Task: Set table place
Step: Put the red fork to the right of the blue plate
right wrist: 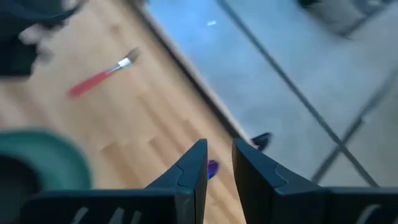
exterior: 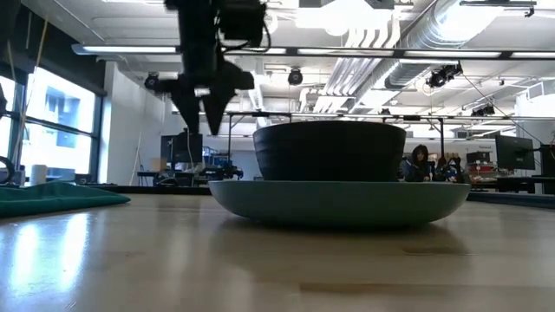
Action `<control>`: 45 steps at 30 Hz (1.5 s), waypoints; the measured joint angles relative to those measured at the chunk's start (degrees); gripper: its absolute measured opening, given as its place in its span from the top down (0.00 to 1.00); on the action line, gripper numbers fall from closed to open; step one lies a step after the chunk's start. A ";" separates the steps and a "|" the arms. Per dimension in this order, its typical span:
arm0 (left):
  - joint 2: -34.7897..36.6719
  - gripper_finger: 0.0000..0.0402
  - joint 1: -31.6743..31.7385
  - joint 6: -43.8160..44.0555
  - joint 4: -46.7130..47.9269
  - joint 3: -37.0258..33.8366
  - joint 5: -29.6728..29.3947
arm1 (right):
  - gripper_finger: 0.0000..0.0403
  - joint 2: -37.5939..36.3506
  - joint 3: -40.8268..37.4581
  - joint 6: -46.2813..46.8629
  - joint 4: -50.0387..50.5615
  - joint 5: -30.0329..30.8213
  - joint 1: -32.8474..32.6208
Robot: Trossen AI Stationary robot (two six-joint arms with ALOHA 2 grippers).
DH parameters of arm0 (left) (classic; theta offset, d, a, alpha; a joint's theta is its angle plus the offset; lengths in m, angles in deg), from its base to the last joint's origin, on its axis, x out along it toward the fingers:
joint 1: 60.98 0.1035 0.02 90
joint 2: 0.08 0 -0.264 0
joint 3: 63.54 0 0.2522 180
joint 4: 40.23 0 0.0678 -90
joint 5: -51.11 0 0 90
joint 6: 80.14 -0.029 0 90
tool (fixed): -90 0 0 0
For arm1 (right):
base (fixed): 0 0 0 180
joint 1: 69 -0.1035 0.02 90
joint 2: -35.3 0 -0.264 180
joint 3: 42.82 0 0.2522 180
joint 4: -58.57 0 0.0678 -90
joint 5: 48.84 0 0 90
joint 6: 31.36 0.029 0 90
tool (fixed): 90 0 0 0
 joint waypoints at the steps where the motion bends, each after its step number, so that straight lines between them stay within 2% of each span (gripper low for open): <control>1: 0.74 0.46 0.94 0.50 -2.08 -2.09 1.19 | 0.83 -0.01 0.01 1.16 0.02 1.58 0.41; 5: 0.57 0.46 4.12 -0.39 -6.02 -5.79 4.81 | 0.83 0.56 0.01 4.74 0.01 5.01 3.35; 11: -0.39 0.46 7.07 -4.06 -14.54 -5.88 4.61 | 0.83 2.83 0.01 6.21 -0.26 6.01 8.23; 14: -0.39 0.46 8.55 -4.87 -15.68 -5.87 4.82 | 0.83 4.77 0.01 5.51 -0.33 6.92 10.54; 18: -0.41 0.46 9.22 -4.53 -15.82 -5.88 4.48 | 0.83 7.78 0.01 1.88 -1.97 7.27 13.94; 24: -0.41 0.46 8.98 0.88 -15.91 -5.89 3.71 | 0.83 11.48 0.01 -7.74 -9.68 6.90 20.18; 26: -0.41 0.46 8.40 3.79 -16.34 -5.89 3.22 | 0.83 11.91 0.01 -11.43 -12.15 4.98 22.76; 32: -1.83 0.46 5.98 12.19 -19.45 -5.89 0.42 | 0.83 12.32 -0.01 -20.70 -18.11 -8.29 31.05; 38: -6.87 0.46 5.49 17.27 -19.88 -5.90 1.56 | 0.83 12.31 -0.01 -27.12 -19.15 -13.44 37.06; 41: -7.99 0.46 5.43 19.58 -20.50 -5.87 1.65 | 0.84 12.31 -0.01 -29.24 -19.91 -18.25 39.04; 45: -9.53 0.46 5.52 21.91 -22.04 -5.87 0.40 | 0.84 12.31 -0.01 -31.59 -20.94 -21.60 40.57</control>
